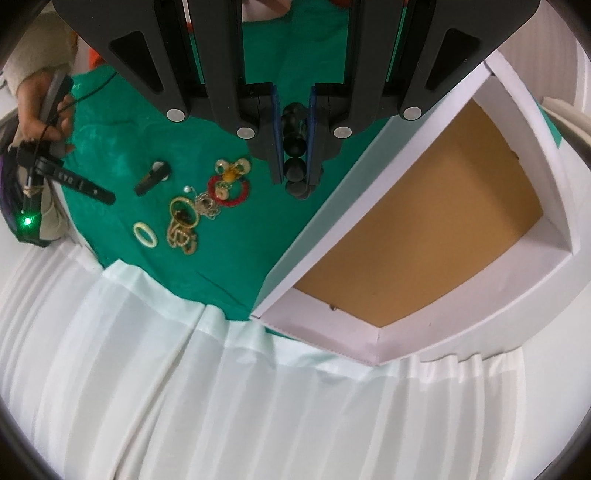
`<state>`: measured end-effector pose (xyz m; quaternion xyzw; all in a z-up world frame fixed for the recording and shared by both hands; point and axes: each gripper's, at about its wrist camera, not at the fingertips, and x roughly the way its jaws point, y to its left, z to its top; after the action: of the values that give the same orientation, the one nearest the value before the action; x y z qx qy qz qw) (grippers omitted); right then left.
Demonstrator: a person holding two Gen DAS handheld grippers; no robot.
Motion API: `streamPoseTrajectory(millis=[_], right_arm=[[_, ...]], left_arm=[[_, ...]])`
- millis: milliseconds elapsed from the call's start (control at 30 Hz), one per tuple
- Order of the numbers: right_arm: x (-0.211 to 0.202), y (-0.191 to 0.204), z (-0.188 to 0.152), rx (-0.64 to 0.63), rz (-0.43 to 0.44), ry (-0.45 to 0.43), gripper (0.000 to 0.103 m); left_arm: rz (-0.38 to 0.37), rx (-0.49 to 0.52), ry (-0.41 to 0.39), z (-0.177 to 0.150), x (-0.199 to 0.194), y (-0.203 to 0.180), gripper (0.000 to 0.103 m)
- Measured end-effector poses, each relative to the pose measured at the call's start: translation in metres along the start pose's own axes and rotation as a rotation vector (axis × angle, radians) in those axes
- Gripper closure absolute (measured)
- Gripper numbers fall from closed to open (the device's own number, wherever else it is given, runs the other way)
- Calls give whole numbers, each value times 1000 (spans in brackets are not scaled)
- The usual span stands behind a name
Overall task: Organize jewelry
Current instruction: 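Grasp the black wristwatch with the right tool while the left tool lifts the bead bracelet, then carry both items into the white box and open both tools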
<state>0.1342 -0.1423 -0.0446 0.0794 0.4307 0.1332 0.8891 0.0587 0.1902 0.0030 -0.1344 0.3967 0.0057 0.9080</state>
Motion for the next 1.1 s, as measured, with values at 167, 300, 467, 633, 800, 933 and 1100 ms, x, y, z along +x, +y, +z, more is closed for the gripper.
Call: streamPoseTrajectory(millis=[167, 300, 467, 633, 800, 933, 1100], right_arm=[[17, 25, -17, -46, -24, 22, 33], [49, 25, -20, 4, -140, -15, 32], [80, 21, -22, -9, -128, 4, 61], [37, 45, -10, -86, -48, -27, 63], [-10, 105, 30, -190, 117, -77, 63], [-22, 175, 71, -264, 290, -86, 63], [7, 259, 104, -320, 436, -42, 63]], left_arm=[[-3, 0, 19, -7, 7, -2, 93], [-10, 9, 26, -10, 7, -6, 93], [-22, 8, 36, -10, 5, -7, 93], [-79, 25, 8, 6, -21, -12, 93], [-77, 34, -88, 42, -58, -2, 93], [21, 9, -133, 63, -68, 29, 93], [143, -65, -85, 68, -47, 81, 93]])
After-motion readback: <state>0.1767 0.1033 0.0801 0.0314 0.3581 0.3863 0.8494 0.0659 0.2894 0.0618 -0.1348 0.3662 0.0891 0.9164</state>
